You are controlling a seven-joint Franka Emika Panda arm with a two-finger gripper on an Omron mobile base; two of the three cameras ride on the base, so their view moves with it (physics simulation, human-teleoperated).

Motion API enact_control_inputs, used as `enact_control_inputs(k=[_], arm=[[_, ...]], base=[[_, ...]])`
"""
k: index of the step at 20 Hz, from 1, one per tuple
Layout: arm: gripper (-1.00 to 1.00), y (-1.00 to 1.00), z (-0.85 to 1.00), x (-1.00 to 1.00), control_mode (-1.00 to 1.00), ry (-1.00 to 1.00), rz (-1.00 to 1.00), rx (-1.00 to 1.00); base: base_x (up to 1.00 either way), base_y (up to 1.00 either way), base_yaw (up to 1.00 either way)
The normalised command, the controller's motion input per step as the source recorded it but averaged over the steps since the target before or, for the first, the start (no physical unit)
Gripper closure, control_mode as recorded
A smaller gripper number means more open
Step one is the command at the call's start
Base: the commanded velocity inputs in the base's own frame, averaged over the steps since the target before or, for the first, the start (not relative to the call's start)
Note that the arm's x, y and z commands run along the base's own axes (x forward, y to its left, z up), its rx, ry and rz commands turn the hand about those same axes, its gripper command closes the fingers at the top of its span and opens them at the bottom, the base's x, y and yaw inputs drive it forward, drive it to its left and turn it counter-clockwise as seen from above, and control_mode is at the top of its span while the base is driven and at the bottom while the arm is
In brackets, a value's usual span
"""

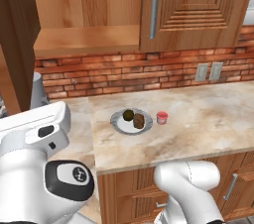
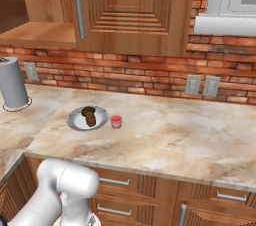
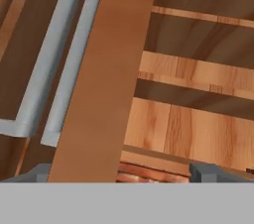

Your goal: Pick the avocado and bread from the counter and place them on the plate. Then pick the jam from the cabinet and place it next to the plate. Lastly close the cabinet door.

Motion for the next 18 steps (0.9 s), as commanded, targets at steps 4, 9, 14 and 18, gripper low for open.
enact_control_inputs(k=[4, 9, 14, 18], arm=[[-1.0, -0.06, -0.42, 0.97, -1.0, 0.03, -0.16, 0.0], [-1.0, -0.42, -0.29, 0.67, -1.0, 0.02, -0.25, 0.02], [-1.0, -0.62, -0.25, 0.67, -1.0, 0.0, -0.2, 0.07], [-1.0, -0.68, -0.25, 0.75, -1.0, 0.0, -0.16, 0.09]], base=[[0.0, 0.0, 0.0], [0.0, 0.0, 0.0], [0.0, 0.0, 0.0], [0.0, 0.0, 0.0]])
